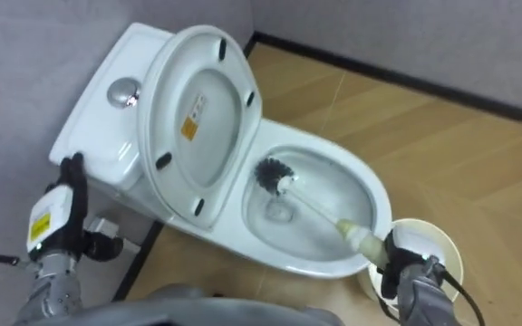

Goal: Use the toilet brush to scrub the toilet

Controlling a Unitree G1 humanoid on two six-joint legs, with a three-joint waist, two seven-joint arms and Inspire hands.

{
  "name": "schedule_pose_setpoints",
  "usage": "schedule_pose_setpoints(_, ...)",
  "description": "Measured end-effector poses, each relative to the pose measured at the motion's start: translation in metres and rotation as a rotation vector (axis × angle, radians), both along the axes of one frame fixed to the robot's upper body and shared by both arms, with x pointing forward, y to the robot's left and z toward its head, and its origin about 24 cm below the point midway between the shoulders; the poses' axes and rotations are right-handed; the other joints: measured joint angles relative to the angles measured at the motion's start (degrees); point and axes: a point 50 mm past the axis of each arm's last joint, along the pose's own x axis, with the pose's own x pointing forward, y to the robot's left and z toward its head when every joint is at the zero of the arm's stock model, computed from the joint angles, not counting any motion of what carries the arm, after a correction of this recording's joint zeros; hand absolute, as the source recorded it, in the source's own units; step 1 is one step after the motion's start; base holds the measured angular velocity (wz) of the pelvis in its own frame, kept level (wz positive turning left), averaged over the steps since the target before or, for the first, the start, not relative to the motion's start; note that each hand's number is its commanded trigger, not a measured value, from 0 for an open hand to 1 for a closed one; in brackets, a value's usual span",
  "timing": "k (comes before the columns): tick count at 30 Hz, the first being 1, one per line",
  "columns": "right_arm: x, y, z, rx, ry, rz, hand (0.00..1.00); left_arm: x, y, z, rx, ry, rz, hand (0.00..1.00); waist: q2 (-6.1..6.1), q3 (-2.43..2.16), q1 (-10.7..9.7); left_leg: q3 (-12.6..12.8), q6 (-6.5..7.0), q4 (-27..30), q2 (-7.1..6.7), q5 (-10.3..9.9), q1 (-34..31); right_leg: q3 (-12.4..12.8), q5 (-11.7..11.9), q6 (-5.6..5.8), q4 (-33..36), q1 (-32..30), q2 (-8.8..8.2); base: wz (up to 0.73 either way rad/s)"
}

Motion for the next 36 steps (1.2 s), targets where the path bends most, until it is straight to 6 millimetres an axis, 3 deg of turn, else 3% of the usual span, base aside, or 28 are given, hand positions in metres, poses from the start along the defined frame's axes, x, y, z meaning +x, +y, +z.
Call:
schedule_pose_setpoints(3, -0.006, 0.002, -0.002, 0.022, -0.004, -0.044, 1.0, -0.011, 0.007, -0.004, -0.057, 0.009, 0.134, 0.0, -0.16, 0.0, -0.64, 0.1, -0.01, -1.4, 0.09, -0.01, 1.67, 0.26, 0.03, 0.06, -0.38, 1.1, 0.25, -0.05)
schedule_pose_setpoints(8, -0.023, 0.002, -0.008, 0.093, -0.011, -0.198, 1.0, -0.064, 0.024, -0.026, -0.163, 0.196, 0.427, 0.0, -1.29, 0.31, -2.16, 0.12, -1.34, -2.26, 0.7, -0.84, 3.61, 1.03, 0.05, 0.07, -0.67, 2.72, 0.89, -0.07)
schedule_pose_setpoints(11, -0.033, -0.005, -0.009, 0.108, -0.023, -0.324, 1.0, -0.085, 0.034, -0.033, -0.206, 0.241, 0.59, 0.0, -1.66, 0.45, -2.24, 0.31, -1.56, -2.22, 0.8, -1.31, 4.03, 1.6, 0.15, 0.25, -1.17, 2.83, 1.1, -0.04)
schedule_pose_setpoints(13, -0.043, -0.014, -0.008, 0.1, -0.053, -0.445, 1.0, -0.103, 0.036, -0.039, -0.245, 0.292, 0.696, 0.0, -1.32, 0.54, -2.35, 0.4, -1.6, -2.18, 0.92, -2.04, 4.39, 2.07, 0.29, 0.49, -1.33, 3.03, 1.25, -0.07)
schedule_pose_setpoints(18, -0.061, -0.021, -0.011, 0.113, -0.073, -0.615, 1.0, -0.12, 0.032, -0.047, -0.277, 0.38, 0.759, 0.0, 0.18, 0.54, -2.44, 1.99, -0.97, -2.09, 0.78, -2.79, 5.13, 4.15, 0.54, 1.28, -1.39, 2.83, 1.15, -0.17)
schedule_pose_setpoints(25, -0.086, -0.019, -0.017, 0.104, -0.056, -0.778, 1.0, -0.126, 0.029, -0.05, -0.315, 0.421, 0.796, 0.0, 1.67, 0.24, -5.99, 3.41, -0.65, -2.44, 0.65, -2.98, 6.76, 6.48, 0.76, 1.61, -1.42, 3.63, 1.16, -0.15)
schedule_pose_setpoints(36, -0.108, -0.013, -0.022, 0.087, -0.008, -0.919, 1.0, -0.1, 0.022, -0.054, -0.321, 0.459, 0.669, 0.0, 0.61, 0.33, -9.07, 5.15, -0.66, -2.43, 0.74, -2.98, 8.6, 10.4, 0.92, 1.65, -1.27, 3.54, 1.89, -0.17)
